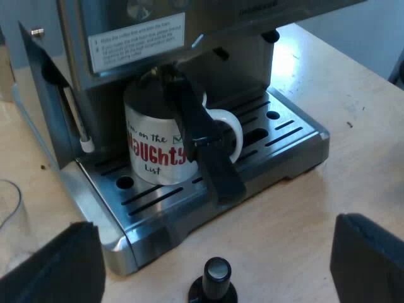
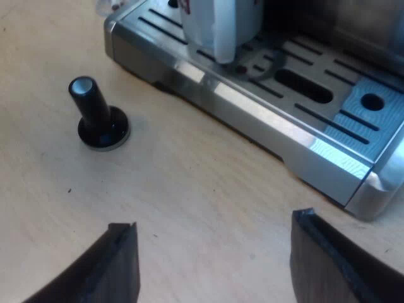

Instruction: Remove mug from coffee machine

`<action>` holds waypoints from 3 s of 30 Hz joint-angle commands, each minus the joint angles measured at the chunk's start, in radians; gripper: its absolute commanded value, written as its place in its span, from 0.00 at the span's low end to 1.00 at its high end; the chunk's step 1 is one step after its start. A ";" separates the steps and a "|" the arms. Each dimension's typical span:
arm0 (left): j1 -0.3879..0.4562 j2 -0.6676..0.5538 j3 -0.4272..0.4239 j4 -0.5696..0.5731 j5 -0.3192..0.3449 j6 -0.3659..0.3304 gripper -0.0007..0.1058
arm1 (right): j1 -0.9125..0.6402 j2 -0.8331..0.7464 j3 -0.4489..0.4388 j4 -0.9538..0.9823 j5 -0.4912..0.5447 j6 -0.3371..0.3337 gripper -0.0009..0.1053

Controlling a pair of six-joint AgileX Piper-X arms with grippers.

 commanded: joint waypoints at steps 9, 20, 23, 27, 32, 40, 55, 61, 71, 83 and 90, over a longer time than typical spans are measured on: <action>-0.001 0.002 -0.007 -0.023 0.005 0.063 0.82 | 0.001 0.149 -0.011 -0.101 -0.001 0.066 0.53; -0.001 0.002 -0.007 0.003 0.005 0.063 0.82 | 0.001 0.341 -0.011 -0.258 -0.063 0.081 0.53; -0.001 0.002 -0.007 0.003 0.005 0.063 0.82 | 0.001 0.394 -0.011 -0.328 -0.074 0.081 0.53; -0.001 0.002 -0.007 0.003 0.005 0.063 0.82 | 0.001 0.451 0.014 -0.449 -0.073 0.081 0.53; -0.001 0.002 -0.007 0.003 0.005 0.063 0.82 | 0.001 0.509 0.071 -0.639 -0.073 0.083 0.53; -0.001 0.002 -0.007 0.003 0.005 0.063 0.82 | 0.001 0.605 0.111 -0.928 -0.073 0.090 0.53; -0.001 0.002 -0.007 0.003 0.005 0.063 0.82 | 0.056 0.783 0.111 -1.212 -0.087 0.118 0.53; -0.001 0.002 -0.007 0.003 0.005 0.063 0.82 | 0.080 0.875 0.111 -1.355 0.012 0.118 0.53; -0.001 0.002 -0.007 0.003 0.005 0.063 0.82 | 0.080 0.966 0.109 -1.519 0.074 0.118 0.53; -0.001 0.002 -0.007 0.003 0.005 0.063 0.82 | 0.080 1.047 0.033 -1.566 0.110 0.122 0.53; -0.001 0.002 -0.007 0.003 0.005 0.063 0.82 | 0.080 1.086 -0.017 -1.545 0.110 0.125 0.53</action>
